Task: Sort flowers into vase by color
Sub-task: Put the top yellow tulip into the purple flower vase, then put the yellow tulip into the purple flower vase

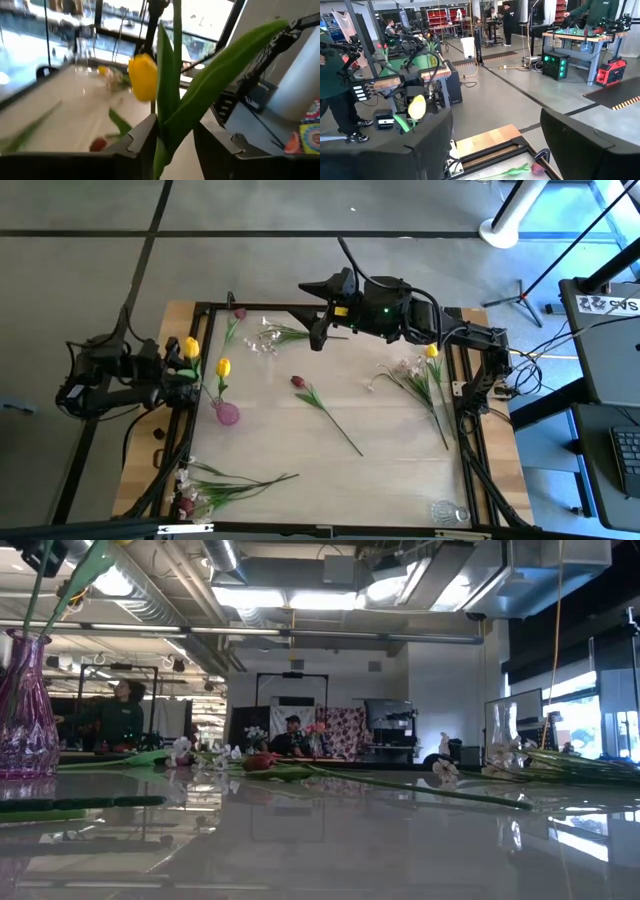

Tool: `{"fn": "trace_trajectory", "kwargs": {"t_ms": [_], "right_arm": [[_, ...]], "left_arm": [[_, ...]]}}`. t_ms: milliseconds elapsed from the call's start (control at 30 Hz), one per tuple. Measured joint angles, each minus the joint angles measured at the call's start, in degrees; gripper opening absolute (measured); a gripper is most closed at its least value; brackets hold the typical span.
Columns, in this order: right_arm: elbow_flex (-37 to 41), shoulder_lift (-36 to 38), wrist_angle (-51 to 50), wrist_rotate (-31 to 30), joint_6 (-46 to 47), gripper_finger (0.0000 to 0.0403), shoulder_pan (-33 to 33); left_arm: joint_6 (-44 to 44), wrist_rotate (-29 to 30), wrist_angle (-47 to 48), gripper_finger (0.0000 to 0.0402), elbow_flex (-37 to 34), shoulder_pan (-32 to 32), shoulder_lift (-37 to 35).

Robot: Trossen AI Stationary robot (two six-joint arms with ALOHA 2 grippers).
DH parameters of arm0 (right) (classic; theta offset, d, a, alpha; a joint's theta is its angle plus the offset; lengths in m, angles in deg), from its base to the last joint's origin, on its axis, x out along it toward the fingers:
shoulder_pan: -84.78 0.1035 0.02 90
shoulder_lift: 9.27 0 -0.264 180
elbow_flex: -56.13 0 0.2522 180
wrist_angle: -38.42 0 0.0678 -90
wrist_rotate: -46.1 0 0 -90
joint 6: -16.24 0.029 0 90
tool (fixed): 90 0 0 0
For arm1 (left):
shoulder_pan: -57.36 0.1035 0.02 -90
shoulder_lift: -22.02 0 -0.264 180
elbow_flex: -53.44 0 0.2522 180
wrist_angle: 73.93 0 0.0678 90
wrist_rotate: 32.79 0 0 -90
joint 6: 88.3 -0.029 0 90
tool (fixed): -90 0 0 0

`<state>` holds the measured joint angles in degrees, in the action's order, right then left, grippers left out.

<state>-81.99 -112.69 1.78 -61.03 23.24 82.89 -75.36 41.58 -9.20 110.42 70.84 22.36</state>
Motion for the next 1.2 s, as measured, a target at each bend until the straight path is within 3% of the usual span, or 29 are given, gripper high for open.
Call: {"fn": "trace_trajectory", "kwargs": {"t_ms": [200,600,800,1000,1067,1200], "right_arm": [[-0.81,0.03,-0.74,0.03,-0.06,0.0301,-0.18],[-1.62,0.75,-2.19,0.1,-3.2,0.0301,-1.53],[-1.62,1.03,-5.11,0.12,-7.2,0.0301,-1.53],[-1.64,2.36,-19.88,-4.33,-5.76,0.0301,-1.52],[-1.64,2.56,-27.84,-7.35,-1.49,0.0301,-2.4],[-0.74,2.54,-47.9,-7.07,12.55,0.0301,-7.81]], "left_arm": [[0.57,-0.18,6.71,0.0139,4.76,0.02,4.04],[2.01,1.98,28.94,0.015,20.47,0.0,22.91],[9.44,-4.62,39.05,0.015,30.54,0.01,32.53],[25.62,-22.19,38.35,0.015,38.73,-0.07,36.57],[30.87,-22.41,38.76,0.0151,41.17,-0.04,37.09],[37.45,-20.9,34.02,0.015,45.32,-0.04,36.99]]}}
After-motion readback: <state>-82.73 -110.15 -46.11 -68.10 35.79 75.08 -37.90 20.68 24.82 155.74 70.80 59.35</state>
